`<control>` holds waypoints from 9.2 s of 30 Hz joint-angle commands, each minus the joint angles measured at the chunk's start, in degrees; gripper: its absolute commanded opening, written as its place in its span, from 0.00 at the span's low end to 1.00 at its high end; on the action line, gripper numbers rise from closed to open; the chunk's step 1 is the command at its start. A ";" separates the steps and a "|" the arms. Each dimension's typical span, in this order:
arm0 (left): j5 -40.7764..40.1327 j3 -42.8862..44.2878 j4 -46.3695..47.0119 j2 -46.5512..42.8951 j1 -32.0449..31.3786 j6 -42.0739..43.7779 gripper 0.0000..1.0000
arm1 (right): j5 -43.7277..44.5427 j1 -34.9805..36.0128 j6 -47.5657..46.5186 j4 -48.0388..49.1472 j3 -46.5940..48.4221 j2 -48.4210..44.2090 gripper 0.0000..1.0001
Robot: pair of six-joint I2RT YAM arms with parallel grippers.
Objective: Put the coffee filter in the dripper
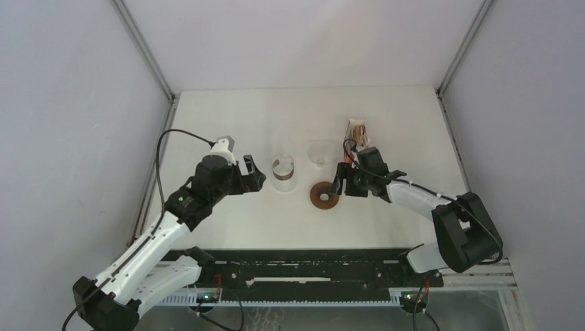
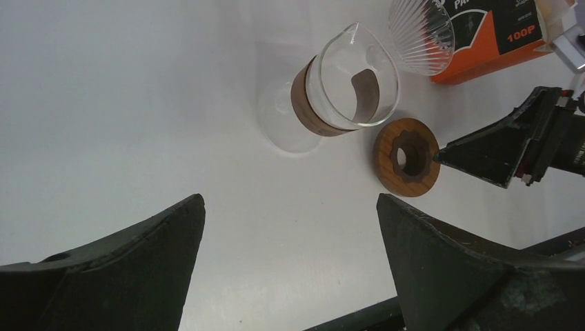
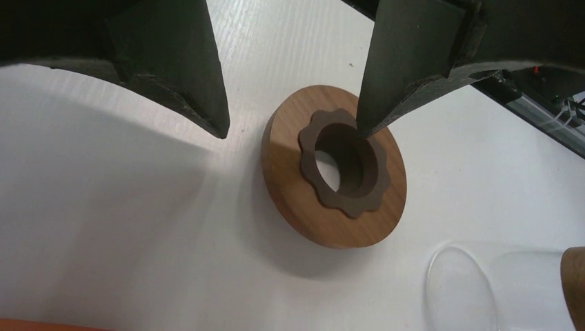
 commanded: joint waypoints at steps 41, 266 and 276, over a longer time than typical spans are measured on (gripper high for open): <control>4.02 0.67 2.89 0.92 -2.31 -2.96 1.00 | 12.87 8.28 0.85 0.40 2.62 4.38 0.43; 31.86 -18.49 55.92 23.26 18.43 -35.46 0.41 | -0.50 9.79 0.24 -0.88 9.73 -19.07 0.83; 30.71 -14.39 47.73 17.23 18.47 -31.24 0.57 | 0.31 9.69 -0.09 -0.72 9.80 -18.62 0.83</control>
